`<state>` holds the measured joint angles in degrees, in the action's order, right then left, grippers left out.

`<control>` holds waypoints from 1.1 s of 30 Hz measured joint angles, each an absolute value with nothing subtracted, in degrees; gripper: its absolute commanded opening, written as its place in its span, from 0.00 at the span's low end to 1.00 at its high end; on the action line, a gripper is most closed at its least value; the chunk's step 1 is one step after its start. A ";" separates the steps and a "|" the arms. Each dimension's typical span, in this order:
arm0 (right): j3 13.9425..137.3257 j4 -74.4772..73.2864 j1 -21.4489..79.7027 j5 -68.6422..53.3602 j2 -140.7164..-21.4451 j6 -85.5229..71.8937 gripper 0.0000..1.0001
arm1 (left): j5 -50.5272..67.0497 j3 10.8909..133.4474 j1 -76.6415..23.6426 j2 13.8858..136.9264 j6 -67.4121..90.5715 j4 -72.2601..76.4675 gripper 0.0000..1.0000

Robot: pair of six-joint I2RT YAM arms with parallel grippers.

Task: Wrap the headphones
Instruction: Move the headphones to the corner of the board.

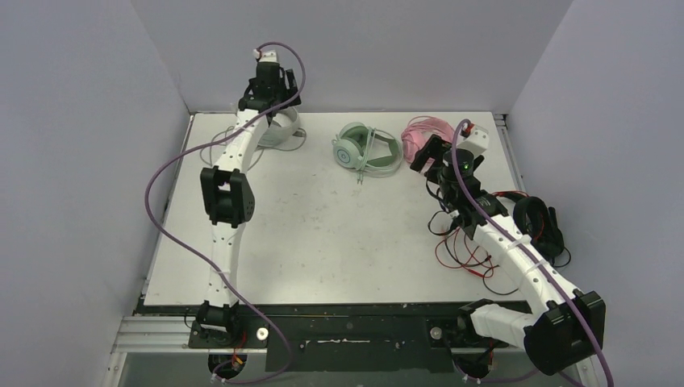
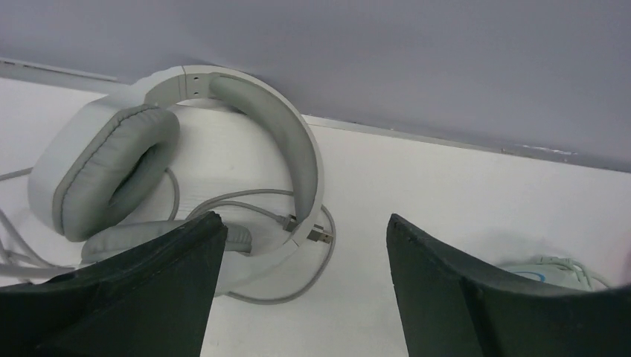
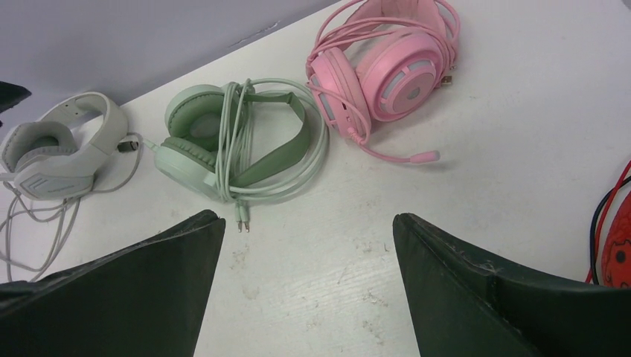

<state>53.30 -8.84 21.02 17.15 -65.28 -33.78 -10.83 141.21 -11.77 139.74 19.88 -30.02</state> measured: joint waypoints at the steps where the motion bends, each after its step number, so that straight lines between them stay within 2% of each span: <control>1: 53.60 -8.86 20.93 17.12 -65.32 -33.61 0.86 | -10.50 143.31 -11.68 141.64 19.05 -29.80 0.80; 3: 54.24 -9.17 20.67 17.10 -65.34 -33.28 0.86 | -9.34 144.03 -11.46 143.74 17.67 -29.23 0.83; 6: 54.57 -9.52 20.34 17.10 -65.23 -32.67 0.85 | -6.42 144.00 -10.87 147.06 16.29 -29.34 0.77; 10: 54.57 -10.63 20.21 17.08 -64.82 -32.25 0.85 | -1.83 144.81 -9.67 150.95 18.76 -30.20 0.76; 12: 54.54 -11.07 20.16 17.06 -64.29 -32.27 0.85 | 0.56 144.79 -9.06 151.35 20.67 -32.21 0.69; 14: 54.54 -11.33 20.16 16.99 -63.42 -32.29 0.85 | 1.61 144.53 -8.49 151.35 22.17 -35.07 0.57; 16: 54.54 -11.40 20.16 16.84 -62.57 -32.38 0.85 | 2.22 142.28 -8.16 150.47 23.00 -36.32 0.50; 21: 54.43 -11.68 20.16 16.03 -60.45 -32.80 0.85 | 3.95 124.99 -8.67 141.62 24.45 -38.15 0.53; 24: 54.02 -11.68 19.90 15.05 -59.51 -33.12 0.85 | 2.61 108.42 -10.15 130.65 24.60 -36.86 0.53; 28: 53.34 -11.92 19.84 13.67 -59.31 -33.67 0.84 | 0.10 86.74 -14.41 113.69 25.23 -33.26 0.44; 33: 52.27 -12.84 19.81 11.44 -59.24 -33.98 0.84 | 1.85 68.40 -20.43 94.59 26.09 -29.80 0.43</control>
<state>52.27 -12.84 19.81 11.44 -59.24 -33.98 1.85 68.40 -20.43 94.59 26.09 -29.80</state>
